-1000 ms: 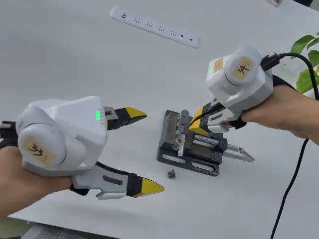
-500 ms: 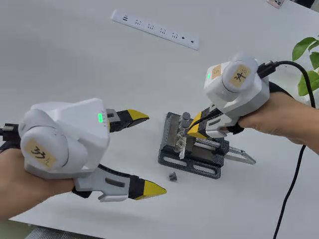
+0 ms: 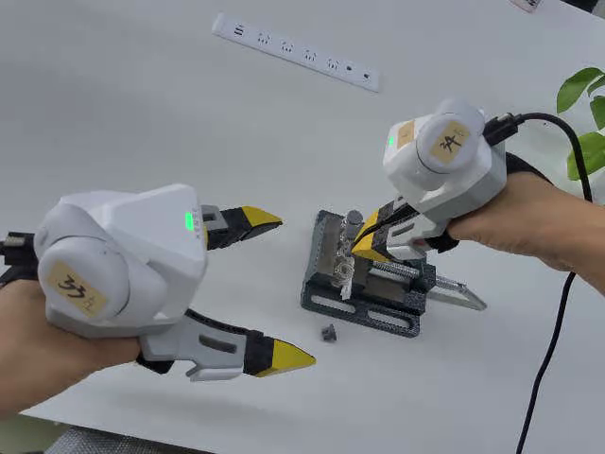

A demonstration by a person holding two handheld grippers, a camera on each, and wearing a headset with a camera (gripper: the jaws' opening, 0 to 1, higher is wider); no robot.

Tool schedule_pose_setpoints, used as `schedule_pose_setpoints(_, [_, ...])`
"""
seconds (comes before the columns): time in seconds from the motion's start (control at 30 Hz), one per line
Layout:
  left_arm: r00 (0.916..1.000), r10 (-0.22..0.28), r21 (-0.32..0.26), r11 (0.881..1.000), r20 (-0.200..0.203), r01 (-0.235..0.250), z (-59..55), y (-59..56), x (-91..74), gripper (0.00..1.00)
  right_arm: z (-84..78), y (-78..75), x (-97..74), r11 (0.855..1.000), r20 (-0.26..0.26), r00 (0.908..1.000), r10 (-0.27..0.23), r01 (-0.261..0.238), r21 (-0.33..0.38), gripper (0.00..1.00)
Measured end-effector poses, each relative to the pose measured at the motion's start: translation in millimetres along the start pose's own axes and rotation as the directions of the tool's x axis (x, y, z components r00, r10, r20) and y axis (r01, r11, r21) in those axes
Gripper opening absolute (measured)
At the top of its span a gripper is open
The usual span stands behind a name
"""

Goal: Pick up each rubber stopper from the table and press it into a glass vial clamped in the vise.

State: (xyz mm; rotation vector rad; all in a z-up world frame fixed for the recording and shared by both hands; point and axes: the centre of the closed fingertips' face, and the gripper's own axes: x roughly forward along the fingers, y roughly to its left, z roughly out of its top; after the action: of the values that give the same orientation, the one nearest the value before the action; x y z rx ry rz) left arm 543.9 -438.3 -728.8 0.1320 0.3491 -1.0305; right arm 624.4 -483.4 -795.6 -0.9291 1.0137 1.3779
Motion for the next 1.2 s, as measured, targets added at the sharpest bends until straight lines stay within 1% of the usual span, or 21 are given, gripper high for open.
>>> schedule_pose_setpoints(0.4, [1.0,0.004,-0.005,1.0,0.005,-0.004,-2.2,1.3,-0.3,0.76,2.1,0.3,0.9,1.0,0.001,1.0,0.006,-0.006,-0.002,0.0])
schedule_pose_setpoints(0.77, [0.9999,0.011,-0.01,1.0,0.008,-0.011,-1.3,3.1,-1.9,0.75,11.3,-0.7,1.4,1.0,0.008,0.9998,0.016,-0.016,-0.006,0.0])
schedule_pose_setpoints(0.93, [0.9998,0.015,-0.014,1.0,0.01,-0.014,-0.9,3.4,-2.4,0.75,8.7,0.4,0.9,1.0,-0.001,0.9999,0.017,-0.017,-0.007,0.0])
schedule_pose_setpoints(1.07, [0.9998,0.015,-0.014,1.0,0.01,-0.015,-1.8,4.2,-2.3,0.75,-3.1,1.4,0.4,1.0,-0.025,0.9996,0.012,-0.012,-0.007,0.0])
schedule_pose_setpoints(1.13, [0.9998,0.014,-0.016,1.0,0.012,-0.014,-1.6,4.1,-1.8,0.75,-3.0,0.8,-0.5,1.0,-0.006,0.9998,0.017,-0.017,0.019,0.0])
schedule_pose_setpoints(1.2, [0.9998,0.013,-0.015,1.0,0.011,-0.013,-1.8,4.1,-1.5,0.75,-1.5,1.3,0.0,1.0,-0.001,0.9999,0.012,-0.012,0.018,0.0])
